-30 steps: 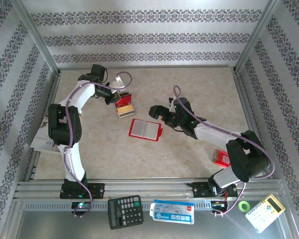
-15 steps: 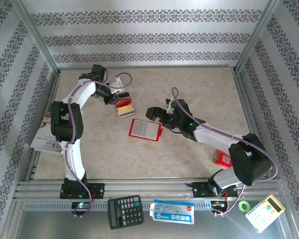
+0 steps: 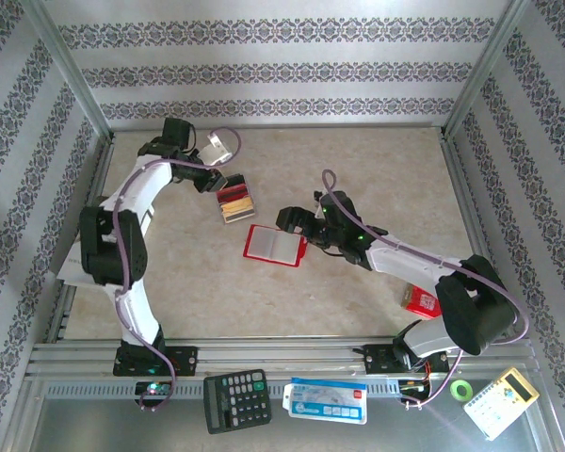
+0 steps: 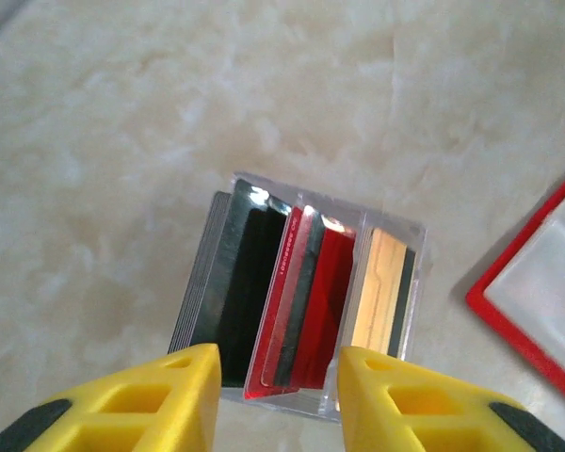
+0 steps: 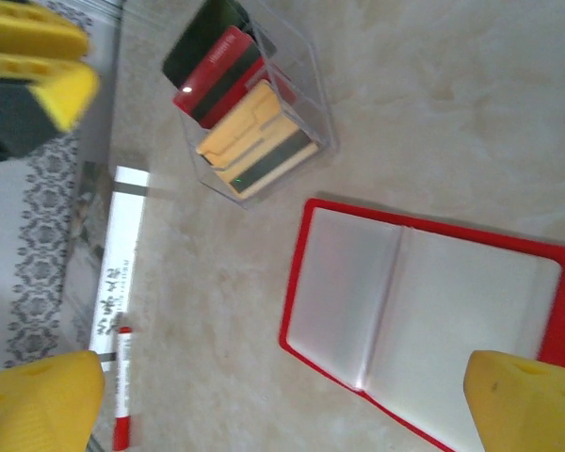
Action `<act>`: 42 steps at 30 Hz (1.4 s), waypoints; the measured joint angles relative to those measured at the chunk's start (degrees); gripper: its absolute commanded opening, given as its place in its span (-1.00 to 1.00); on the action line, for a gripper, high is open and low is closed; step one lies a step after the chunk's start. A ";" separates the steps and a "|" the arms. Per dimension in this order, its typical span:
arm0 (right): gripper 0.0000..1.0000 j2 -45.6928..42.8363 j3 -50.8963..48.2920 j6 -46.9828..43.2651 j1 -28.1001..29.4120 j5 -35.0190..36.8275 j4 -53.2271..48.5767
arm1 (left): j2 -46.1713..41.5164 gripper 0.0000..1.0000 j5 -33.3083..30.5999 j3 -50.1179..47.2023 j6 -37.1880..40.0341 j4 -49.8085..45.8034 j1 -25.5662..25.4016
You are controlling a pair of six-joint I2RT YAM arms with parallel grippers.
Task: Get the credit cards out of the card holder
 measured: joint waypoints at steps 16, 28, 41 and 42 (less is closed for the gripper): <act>0.88 15.85 21.40 -12.50 11.63 16.79 -24.00 | -29.70 0.84 -15.06 -36.48 -41.77 26.95 0.09; 0.79 27.06 32.76 -15.13 13.09 18.93 -31.45 | -39.71 0.94 -19.74 -45.57 -57.83 28.37 0.09; 0.62 34.60 39.15 -15.41 13.07 19.52 -35.82 | -45.07 1.00 -24.06 -49.16 -66.99 28.17 0.61; 0.62 35.28 39.74 -15.41 13.07 19.43 -36.35 | -45.90 1.00 -24.46 -49.51 -67.08 28.11 0.76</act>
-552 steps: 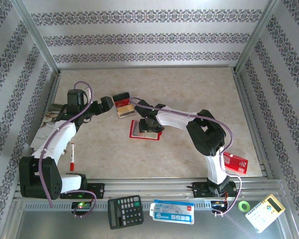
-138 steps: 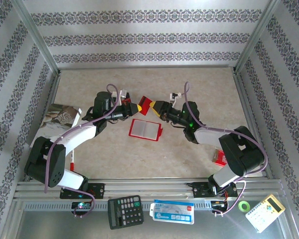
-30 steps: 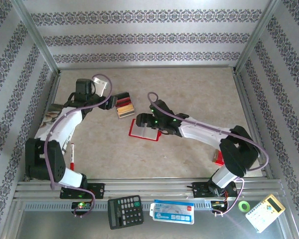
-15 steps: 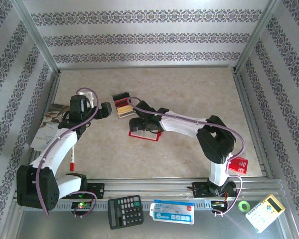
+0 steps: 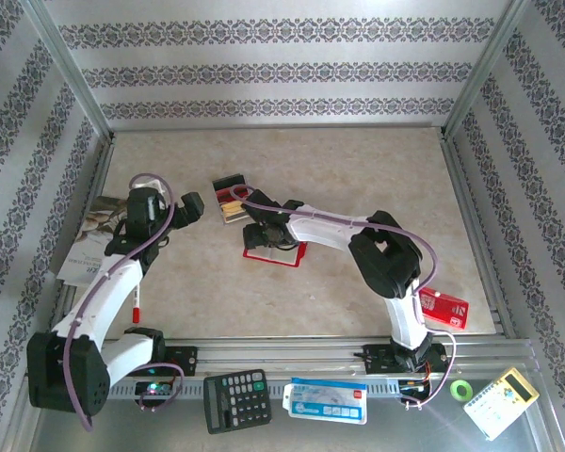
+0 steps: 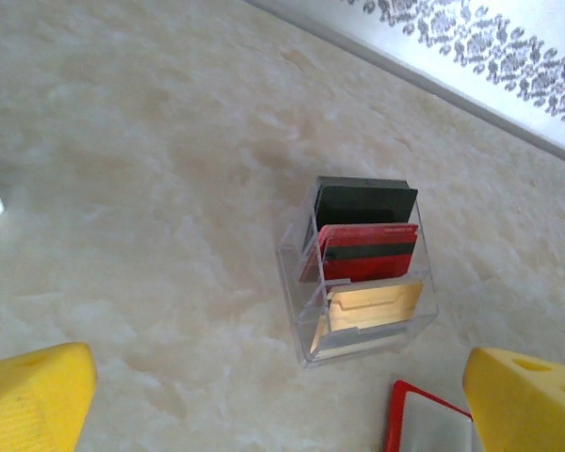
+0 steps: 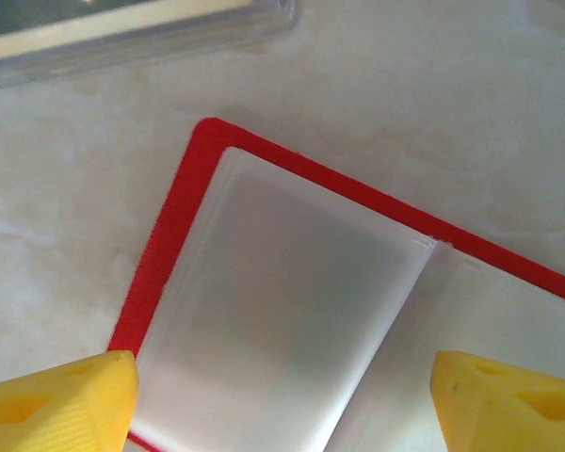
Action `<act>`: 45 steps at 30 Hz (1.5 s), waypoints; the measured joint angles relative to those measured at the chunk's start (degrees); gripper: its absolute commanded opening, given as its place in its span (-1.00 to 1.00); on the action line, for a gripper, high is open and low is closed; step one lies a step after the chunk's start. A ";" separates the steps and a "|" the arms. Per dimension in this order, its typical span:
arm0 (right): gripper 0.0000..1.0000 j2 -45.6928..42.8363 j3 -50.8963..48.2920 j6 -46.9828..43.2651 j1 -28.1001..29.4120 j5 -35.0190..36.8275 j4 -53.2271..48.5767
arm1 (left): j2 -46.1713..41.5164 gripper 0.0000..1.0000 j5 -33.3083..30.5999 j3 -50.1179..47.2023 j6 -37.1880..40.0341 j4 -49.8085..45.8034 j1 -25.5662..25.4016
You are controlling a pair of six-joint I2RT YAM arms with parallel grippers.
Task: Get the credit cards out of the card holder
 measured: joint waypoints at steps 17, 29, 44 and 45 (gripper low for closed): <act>0.49 4.79 7.06 -3.43 0.15 -0.44 -7.39 | -0.13 1.00 0.76 1.09 3.78 -4.92 0.42; 0.04 5.60 7.06 -6.56 -1.42 -2.60 -8.39 | 0.20 1.00 1.01 -0.24 3.52 -3.56 0.44; -0.20 5.46 6.60 -14.27 -2.25 -6.86 -6.38 | 5.25 1.00 8.35 -0.24 1.33 -3.41 0.46; -0.21 5.40 6.34 -14.75 -2.25 -7.23 -5.88 | 5.86 0.99 9.31 -0.24 0.98 -3.41 0.44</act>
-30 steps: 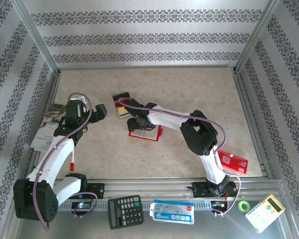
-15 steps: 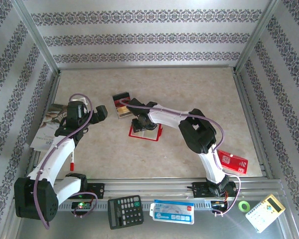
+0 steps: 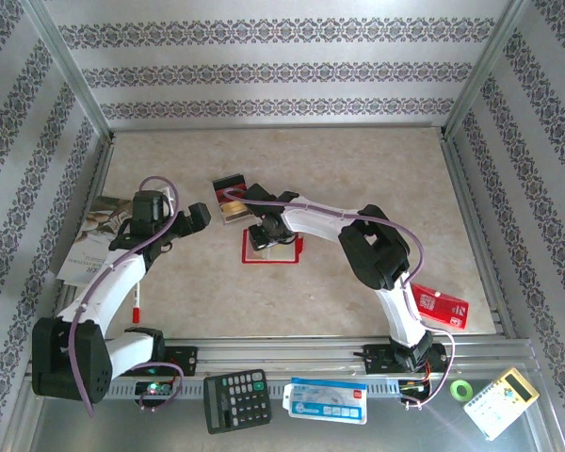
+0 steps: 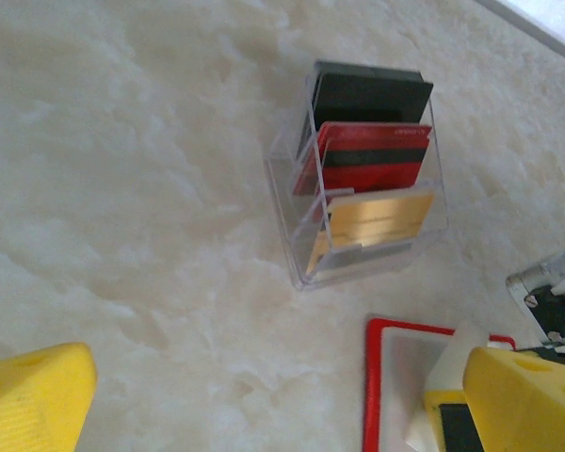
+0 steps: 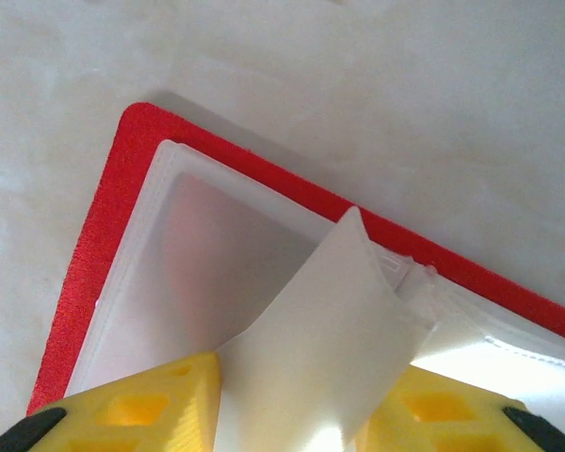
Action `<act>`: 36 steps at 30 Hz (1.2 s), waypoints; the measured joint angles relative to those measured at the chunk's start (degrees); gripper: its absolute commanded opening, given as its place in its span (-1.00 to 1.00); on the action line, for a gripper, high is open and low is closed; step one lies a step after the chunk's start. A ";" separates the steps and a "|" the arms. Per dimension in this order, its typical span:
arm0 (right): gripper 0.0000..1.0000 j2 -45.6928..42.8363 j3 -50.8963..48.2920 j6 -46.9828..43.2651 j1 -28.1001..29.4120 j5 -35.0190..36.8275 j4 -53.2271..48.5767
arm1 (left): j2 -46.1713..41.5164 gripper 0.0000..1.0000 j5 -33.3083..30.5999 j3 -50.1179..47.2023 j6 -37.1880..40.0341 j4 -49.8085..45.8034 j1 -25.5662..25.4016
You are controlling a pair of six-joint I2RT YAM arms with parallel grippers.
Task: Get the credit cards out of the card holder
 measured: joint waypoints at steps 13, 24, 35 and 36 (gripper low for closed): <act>-0.30 -3.43 -6.62 0.20 -1.44 -3.19 7.32 | 5.11 0.37 8.61 -0.28 -7.43 2.89 -4.26; -0.34 -3.89 -7.54 0.26 -1.77 -3.87 8.41 | 18.08 -0.39 13.03 -2.29 -17.81 13.90 -14.69; -0.34 -3.91 -7.54 0.98 -1.79 -3.87 8.44 | 27.10 -0.80 14.82 -2.25 -21.75 21.55 -16.68; -0.34 -3.93 -7.54 1.11 -1.79 -3.87 8.46 | 27.39 -0.81 14.82 -2.25 -21.73 21.55 -16.68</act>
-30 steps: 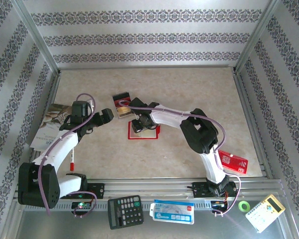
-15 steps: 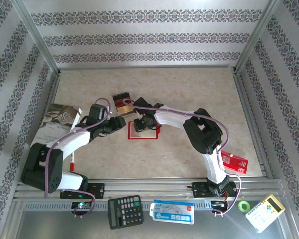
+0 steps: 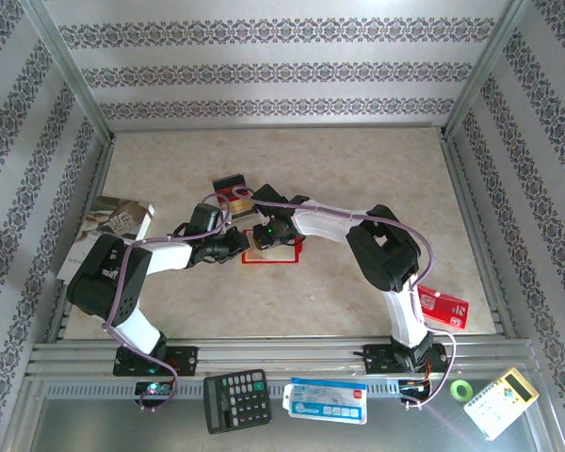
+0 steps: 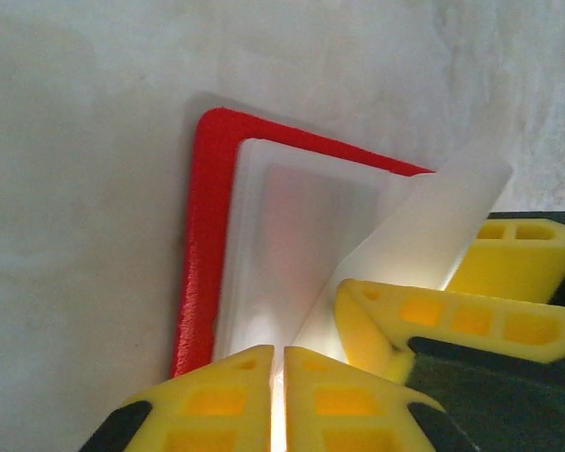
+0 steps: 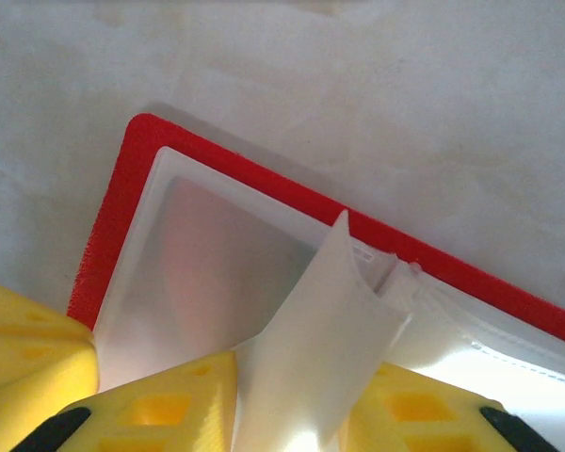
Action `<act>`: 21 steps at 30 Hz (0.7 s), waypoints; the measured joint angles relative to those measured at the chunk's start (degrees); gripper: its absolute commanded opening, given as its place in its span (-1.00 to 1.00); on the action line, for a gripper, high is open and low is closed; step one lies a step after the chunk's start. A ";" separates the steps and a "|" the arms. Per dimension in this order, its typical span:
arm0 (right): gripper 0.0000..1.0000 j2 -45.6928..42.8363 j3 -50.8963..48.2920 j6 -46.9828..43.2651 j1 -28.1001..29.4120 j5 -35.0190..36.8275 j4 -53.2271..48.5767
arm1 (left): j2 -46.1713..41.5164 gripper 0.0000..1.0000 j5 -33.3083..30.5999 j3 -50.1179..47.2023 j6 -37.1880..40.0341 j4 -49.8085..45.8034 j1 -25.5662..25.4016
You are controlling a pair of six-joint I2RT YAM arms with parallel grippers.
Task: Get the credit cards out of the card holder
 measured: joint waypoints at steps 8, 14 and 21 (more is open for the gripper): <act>-0.27 -0.22 -0.22 0.50 0.00 0.11 0.11 | 1.77 -0.85 -0.81 0.39 0.00 -0.09 0.00; -0.19 -2.73 -1.66 2.19 -0.02 2.34 -1.64 | 1.84 -0.87 -1.31 0.70 0.02 -0.57 -0.02; -0.20 -8.81 -9.49 6.75 -4.44 4.15 -1.05 | 1.84 -0.86 -1.70 0.85 0.17 -0.63 -0.22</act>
